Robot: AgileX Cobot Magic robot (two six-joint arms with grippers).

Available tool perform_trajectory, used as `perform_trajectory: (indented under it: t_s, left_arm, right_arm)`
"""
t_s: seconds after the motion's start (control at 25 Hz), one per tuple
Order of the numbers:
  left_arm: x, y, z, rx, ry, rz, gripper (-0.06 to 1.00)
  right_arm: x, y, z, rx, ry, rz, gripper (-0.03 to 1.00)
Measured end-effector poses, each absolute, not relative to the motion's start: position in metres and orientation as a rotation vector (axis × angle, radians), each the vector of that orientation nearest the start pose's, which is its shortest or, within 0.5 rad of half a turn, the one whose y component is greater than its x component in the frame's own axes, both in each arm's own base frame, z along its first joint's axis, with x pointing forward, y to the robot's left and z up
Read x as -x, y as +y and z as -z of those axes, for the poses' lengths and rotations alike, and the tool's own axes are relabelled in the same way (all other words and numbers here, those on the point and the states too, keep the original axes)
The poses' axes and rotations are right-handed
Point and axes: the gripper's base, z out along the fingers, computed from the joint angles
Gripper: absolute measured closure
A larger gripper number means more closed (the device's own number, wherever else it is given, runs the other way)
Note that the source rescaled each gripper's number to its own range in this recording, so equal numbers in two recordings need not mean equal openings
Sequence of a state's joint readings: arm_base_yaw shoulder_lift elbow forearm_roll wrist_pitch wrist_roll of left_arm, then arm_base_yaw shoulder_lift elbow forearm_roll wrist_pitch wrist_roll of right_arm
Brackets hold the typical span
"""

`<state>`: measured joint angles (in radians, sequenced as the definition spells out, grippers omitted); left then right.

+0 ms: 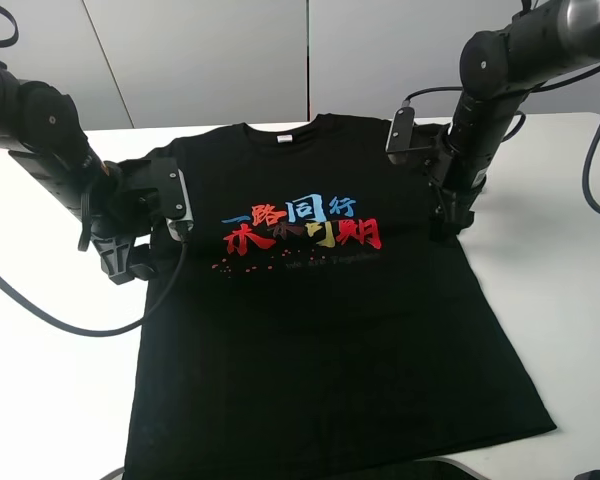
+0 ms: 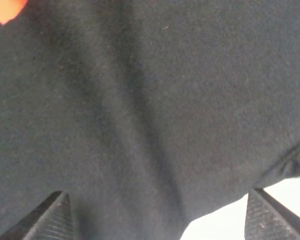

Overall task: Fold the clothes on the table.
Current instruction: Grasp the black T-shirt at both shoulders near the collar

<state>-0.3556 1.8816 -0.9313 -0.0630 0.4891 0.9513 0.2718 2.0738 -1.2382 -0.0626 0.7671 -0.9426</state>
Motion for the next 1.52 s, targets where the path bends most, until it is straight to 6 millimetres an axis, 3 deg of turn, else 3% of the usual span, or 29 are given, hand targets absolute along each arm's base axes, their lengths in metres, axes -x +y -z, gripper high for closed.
perform_trajectory:
  t_s: [0.32, 0.68, 1.2, 1.4, 1.52]
  left_arm:
    - [-0.306, -0.116, -0.115, -1.688, 2.327, -0.068, 0.10]
    - [-0.309, -0.117, -0.097, -1.699, 2.340, -0.067, 0.10]
    - [-0.312, -0.119, -0.092, -1.688, 2.339, -0.066, 0.09]
    - [-0.313, -0.119, -0.093, -1.686, 2.341, -0.063, 0.12]
    - [-0.312, -0.120, -0.091, -1.690, 2.358, -0.050, 0.32]
  right_arm:
    - [-0.364, 0.098, -0.095, 1.840, 2.489, 0.093, 0.23]
    - [-0.367, 0.099, -0.095, 1.813, 2.464, 0.087, 0.23]
    - [-0.367, 0.103, -0.093, 1.792, 2.444, 0.030, 0.27]
    - [-0.367, 0.104, -0.092, 1.789, 2.453, 0.019, 0.44]
    - [-0.366, 0.104, -0.092, 1.787, 2.456, 0.016, 0.57]
